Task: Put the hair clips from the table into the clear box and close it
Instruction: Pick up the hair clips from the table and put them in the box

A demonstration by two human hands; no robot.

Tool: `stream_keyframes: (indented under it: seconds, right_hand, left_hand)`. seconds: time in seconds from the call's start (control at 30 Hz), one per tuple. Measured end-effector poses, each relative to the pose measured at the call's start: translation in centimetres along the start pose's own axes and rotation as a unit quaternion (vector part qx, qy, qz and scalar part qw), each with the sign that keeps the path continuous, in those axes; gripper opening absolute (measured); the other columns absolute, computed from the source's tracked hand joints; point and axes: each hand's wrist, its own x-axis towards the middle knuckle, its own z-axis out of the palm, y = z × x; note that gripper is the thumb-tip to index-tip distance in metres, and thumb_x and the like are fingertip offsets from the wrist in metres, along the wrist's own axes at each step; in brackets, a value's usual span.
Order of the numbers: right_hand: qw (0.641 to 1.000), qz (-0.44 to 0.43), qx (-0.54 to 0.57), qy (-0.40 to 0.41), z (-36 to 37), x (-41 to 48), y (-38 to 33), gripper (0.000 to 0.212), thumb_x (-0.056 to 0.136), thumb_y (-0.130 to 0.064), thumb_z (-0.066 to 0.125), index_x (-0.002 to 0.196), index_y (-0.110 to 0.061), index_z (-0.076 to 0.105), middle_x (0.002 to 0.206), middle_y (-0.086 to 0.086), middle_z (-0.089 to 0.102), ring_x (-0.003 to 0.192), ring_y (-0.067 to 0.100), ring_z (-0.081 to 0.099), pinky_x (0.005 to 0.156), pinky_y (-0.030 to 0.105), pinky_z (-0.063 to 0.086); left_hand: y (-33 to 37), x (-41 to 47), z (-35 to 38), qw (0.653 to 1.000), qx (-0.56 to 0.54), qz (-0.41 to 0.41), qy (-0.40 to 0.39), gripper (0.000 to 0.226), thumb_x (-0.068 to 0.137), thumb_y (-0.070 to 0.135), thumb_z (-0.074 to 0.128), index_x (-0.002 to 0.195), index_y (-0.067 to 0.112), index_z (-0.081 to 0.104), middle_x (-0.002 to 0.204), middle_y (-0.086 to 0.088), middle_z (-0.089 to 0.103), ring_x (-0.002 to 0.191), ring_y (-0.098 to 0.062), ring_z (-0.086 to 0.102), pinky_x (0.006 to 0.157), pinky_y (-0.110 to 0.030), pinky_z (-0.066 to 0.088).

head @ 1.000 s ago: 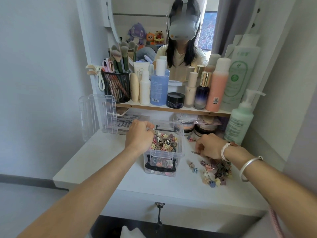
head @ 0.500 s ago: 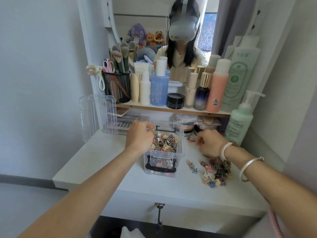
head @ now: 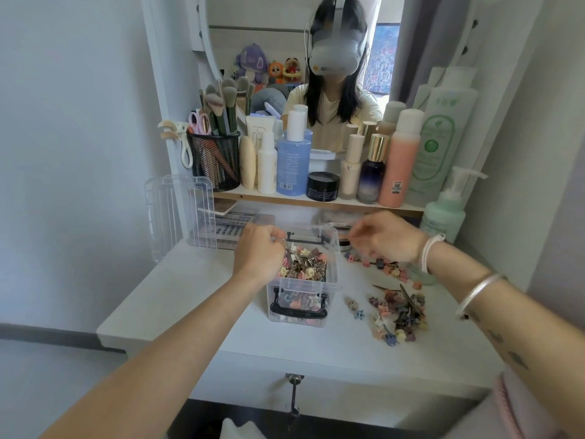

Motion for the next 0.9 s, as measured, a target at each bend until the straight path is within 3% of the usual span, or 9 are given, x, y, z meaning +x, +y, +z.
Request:
stream_keyframes:
  seconds: [0.1,0.2,0.3,0.37,0.5,0.6,0.67,0.77,0.9]
  right_hand:
    - [0.972,0.022,-0.173,-0.155,1.3,-1.2,1.6,0.039,0.085,-0.028,0.061,0.122,-0.018,0.052,0.12,0.003,0.055,0.104,0.018,0.054,0.087,0.026,0.04]
    - [0.953,0.021,-0.206,-0.223,3.0,-1.7,2.0,0.051,0.078,-0.034,0.068,0.124,-0.023,0.048,0.127,0.0,0.051,0.096,0.013,0.051,0.081,0.023,0.04]
    - [0.955,-0.018,-0.216,-0.201,3.8,-1.5,1.9,0.041,0.079,-0.023,0.069,0.117,-0.018,0.055,0.121,0.001,0.056,0.076,0.008,0.05,0.066,0.019,0.04]
    - [0.96,-0.038,-0.214,-0.176,4.0,-1.3,2.1,0.03,0.079,-0.016,0.068,0.108,-0.013,0.063,0.113,0.003,0.064,0.083,0.01,0.052,0.073,0.019,0.041]
    - [0.965,-0.056,-0.215,-0.139,4.0,-1.0,2.5,0.016,0.079,-0.01,0.067,0.094,-0.009,0.071,0.101,0.004,0.072,0.081,0.007,0.054,0.069,0.008,0.041]
    - [0.981,-0.063,-0.184,-0.025,2.0,-0.4,2.1,0.013,0.079,-0.008,0.067,0.091,-0.009,0.072,0.093,0.003,0.071,0.082,0.009,0.057,0.087,0.018,0.047]
    - [0.994,-0.067,-0.057,0.068,0.4,-0.1,0.6,0.01,0.079,-0.006,0.067,0.088,-0.009,0.071,0.082,0.001,0.069,0.071,0.011,0.06,0.078,0.018,0.051]
    - [0.989,-0.108,0.093,0.044,0.1,0.1,-2.4,0.009,0.078,-0.006,0.068,0.081,-0.015,0.067,0.073,-0.005,0.063,0.067,0.009,0.057,0.073,0.017,0.05]
    - [0.992,-0.089,0.078,0.041,0.3,0.5,-3.1,0.017,0.082,-0.013,0.066,0.097,-0.009,0.07,0.094,0.005,0.069,0.087,0.019,0.064,0.088,0.032,0.053]
  left_hand:
    - [0.1,-0.1,0.0,1.0,0.004,0.001,-0.001,0.029,0.092,0.007,0.042,0.111,0.01,0.064,0.135,-0.012,0.045,0.121,-0.028,0.047,0.098,-0.029,0.035]
    - [0.2,-0.2,-0.1,1.0,0.005,0.001,-0.005,0.03,0.092,0.007,0.042,0.113,0.01,0.063,0.136,-0.012,0.044,0.123,-0.027,0.045,0.101,-0.03,0.034]
    - [0.2,-0.3,-0.2,1.0,0.005,0.001,-0.009,0.03,0.093,0.007,0.041,0.114,0.01,0.063,0.136,-0.011,0.043,0.124,-0.027,0.044,0.101,-0.03,0.034]
    - [0.2,-0.2,-0.1,1.0,0.008,0.002,-0.009,0.031,0.093,0.007,0.041,0.114,0.01,0.062,0.136,-0.012,0.043,0.124,-0.027,0.044,0.101,-0.029,0.034]
    - [0.0,-0.1,-0.1,1.0,0.01,0.004,-0.009,0.031,0.092,0.007,0.041,0.114,0.01,0.063,0.136,-0.012,0.045,0.124,-0.028,0.045,0.102,-0.03,0.034]
    - [-0.2,0.1,0.1,1.0,0.003,0.003,-0.007,0.03,0.092,0.007,0.042,0.113,0.01,0.064,0.135,-0.011,0.047,0.122,-0.028,0.048,0.101,-0.03,0.035]
    - [-0.3,0.2,0.3,1.0,-0.014,0.001,-0.001,0.029,0.091,0.006,0.044,0.109,0.01,0.066,0.133,-0.012,0.052,0.119,-0.027,0.051,0.101,-0.031,0.037]
    - [-0.2,0.4,0.6,0.999,-0.032,-0.009,0.0,0.028,0.09,0.005,0.045,0.107,0.01,0.067,0.132,-0.013,0.054,0.118,-0.027,0.052,0.099,-0.031,0.039]
    - [-0.2,0.4,0.9,1.0,-0.027,0.006,-0.002,0.028,0.09,0.005,0.045,0.106,0.008,0.067,0.13,-0.013,0.055,0.122,-0.026,0.05,0.102,-0.032,0.039]
